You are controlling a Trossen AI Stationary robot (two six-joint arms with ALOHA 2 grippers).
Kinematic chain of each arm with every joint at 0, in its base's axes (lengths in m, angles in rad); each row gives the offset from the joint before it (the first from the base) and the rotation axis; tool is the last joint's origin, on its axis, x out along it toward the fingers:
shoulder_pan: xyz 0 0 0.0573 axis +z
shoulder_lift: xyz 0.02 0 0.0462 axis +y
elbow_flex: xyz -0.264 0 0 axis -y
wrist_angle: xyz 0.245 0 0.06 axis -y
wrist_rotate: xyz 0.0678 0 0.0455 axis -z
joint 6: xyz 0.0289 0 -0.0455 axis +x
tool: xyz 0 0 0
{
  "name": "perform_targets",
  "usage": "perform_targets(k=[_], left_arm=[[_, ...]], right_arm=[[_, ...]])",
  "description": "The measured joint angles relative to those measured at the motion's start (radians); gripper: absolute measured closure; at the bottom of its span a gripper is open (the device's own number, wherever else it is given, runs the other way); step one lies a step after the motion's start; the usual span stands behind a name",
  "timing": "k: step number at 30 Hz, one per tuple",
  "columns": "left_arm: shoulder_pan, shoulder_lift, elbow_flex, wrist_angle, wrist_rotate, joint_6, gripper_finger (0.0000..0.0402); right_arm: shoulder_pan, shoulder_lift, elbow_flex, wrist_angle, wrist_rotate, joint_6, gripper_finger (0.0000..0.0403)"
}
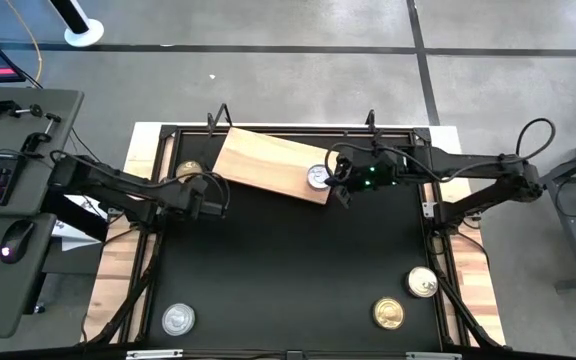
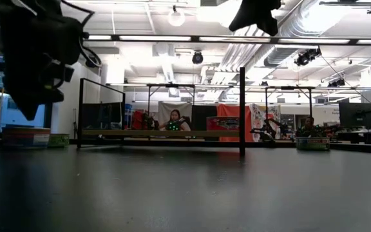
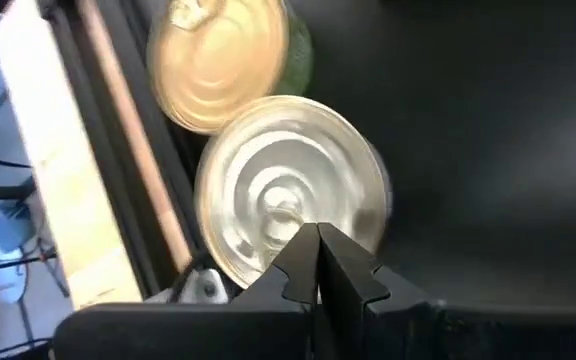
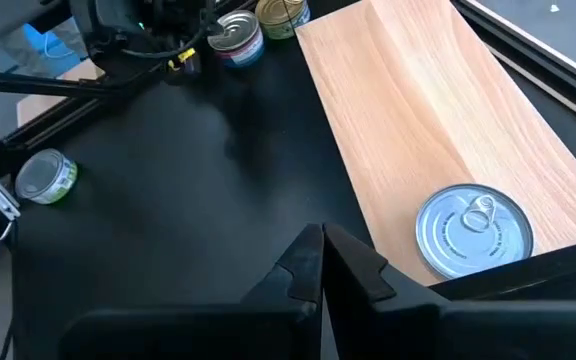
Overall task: Stack canned seafood by type on shelf
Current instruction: Put the left blue-pink tuna can on the shelf
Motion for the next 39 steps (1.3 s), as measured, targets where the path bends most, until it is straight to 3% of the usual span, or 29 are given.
perform_targets(k=[10, 19, 27, 34, 39], left_arm=[[0.047, 0.0, -0.11, 0.088, -0.003, 0.001, 0.0402], [-0.035, -0.002, -0.052, 0.221, 0.069, 0.006, 0.0401], [-0.189, 0.027, -0.02, 0.67, 0.122, 0.116, 0.0401], [-0.237, 0.247, -0.006, 1.09, 0.087, 0.208, 0.0401], [-0.225, 0.402, 0.077, 1.336, 0.115, 0.405, 0.0401]], right_arm=[[0.0, 0.004, 0.0, 0.002, 0.001, -0.019, 0.0403], [0.0, 0.004, 0.0, 0.002, -0.01, -0.037, 0.0403], [0.057, 0.004, 0.0, -0.076, -0.041, -0.001, 0.0403], [0.2, 0.008, 0.0, -0.24, -0.042, 0.159, 0.0403], [0.32, 0.06, 0.0, -0.363, -0.066, 0.317, 0.0403]])
